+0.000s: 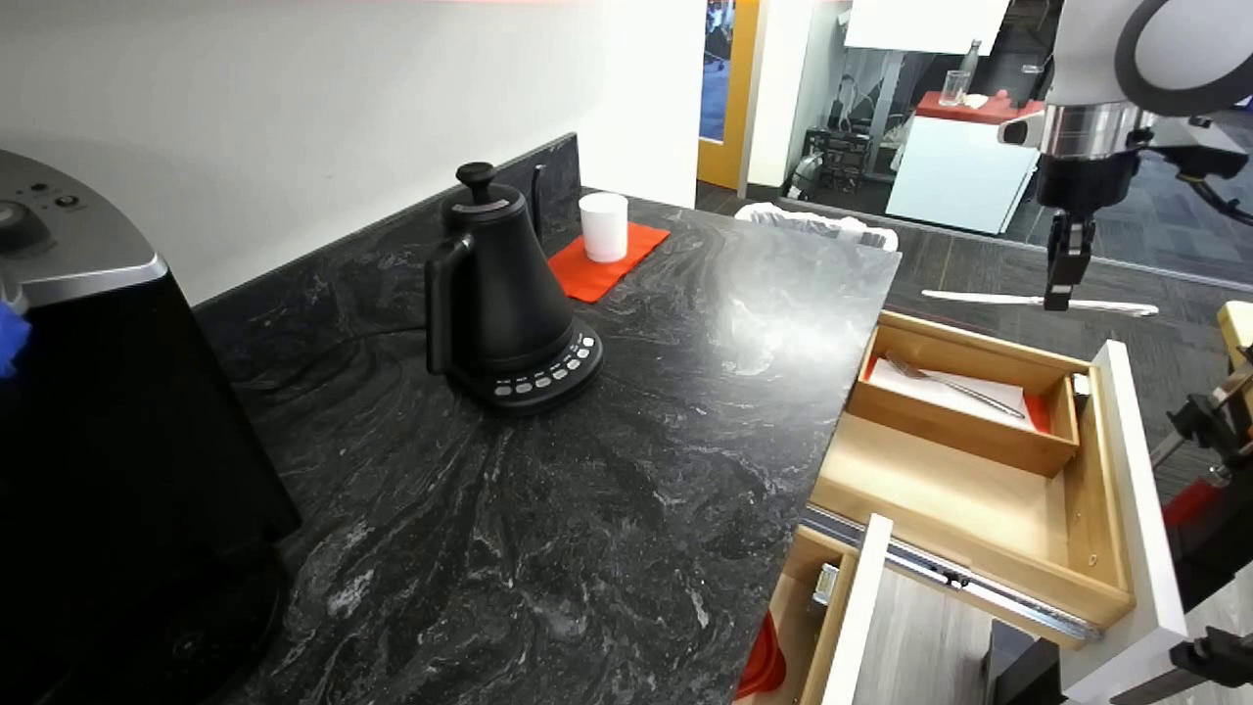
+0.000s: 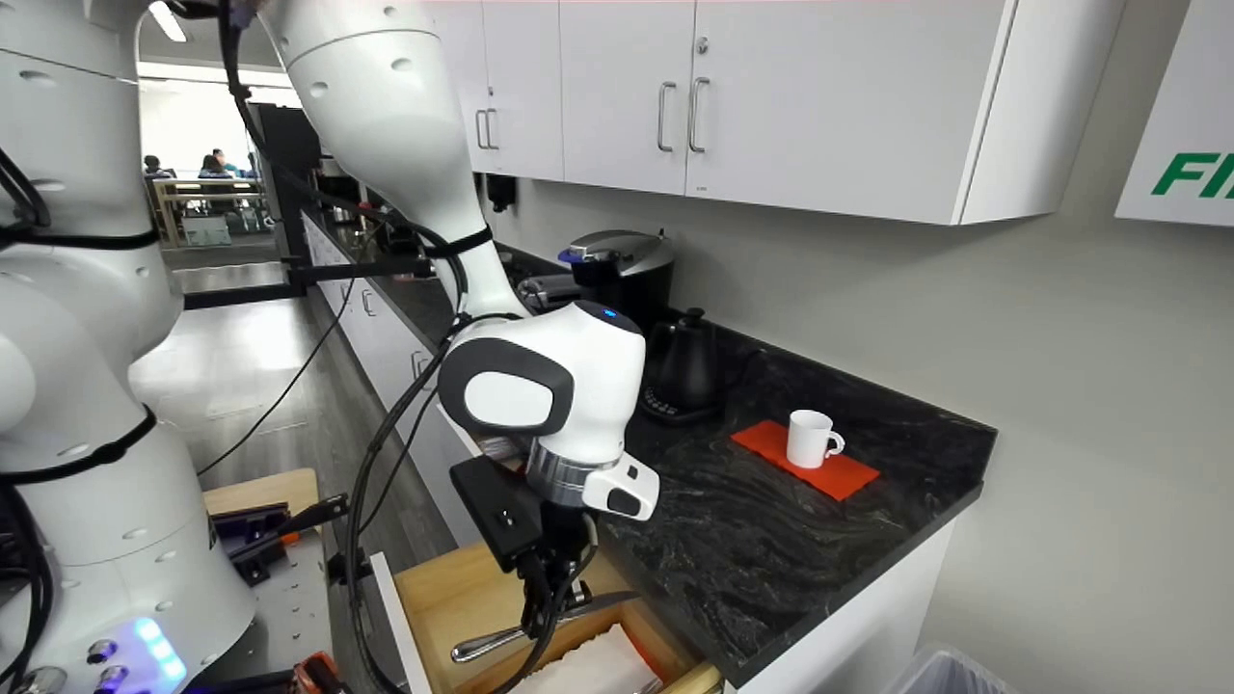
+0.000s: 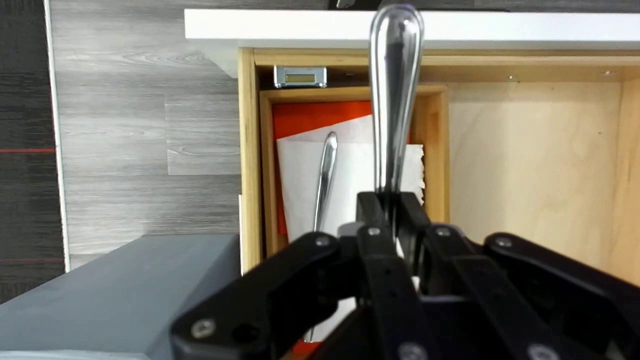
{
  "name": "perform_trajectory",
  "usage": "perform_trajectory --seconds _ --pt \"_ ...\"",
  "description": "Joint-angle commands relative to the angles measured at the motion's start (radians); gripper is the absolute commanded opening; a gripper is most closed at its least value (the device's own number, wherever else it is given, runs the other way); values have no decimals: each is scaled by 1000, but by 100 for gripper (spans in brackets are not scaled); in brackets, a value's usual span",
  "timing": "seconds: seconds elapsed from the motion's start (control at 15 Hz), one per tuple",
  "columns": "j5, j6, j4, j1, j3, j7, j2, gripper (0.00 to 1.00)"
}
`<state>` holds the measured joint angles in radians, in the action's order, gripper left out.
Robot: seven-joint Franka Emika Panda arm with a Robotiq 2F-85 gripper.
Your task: Put the fork and knife one at a time into the right compartment of the drawer
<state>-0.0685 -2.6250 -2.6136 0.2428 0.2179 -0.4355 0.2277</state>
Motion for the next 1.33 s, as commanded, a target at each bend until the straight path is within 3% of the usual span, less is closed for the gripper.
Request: perform_trajectory --seconds 0.0,0.53,1.2,1.27 --pt "3 -26 70 36 -28 -34 101 7" --pt "-18 0 202 29 -74 -3 256 7" --pt "-15 24 199 28 -86 12 262 7" --pt "-12 26 199 29 -89 11 262 10"
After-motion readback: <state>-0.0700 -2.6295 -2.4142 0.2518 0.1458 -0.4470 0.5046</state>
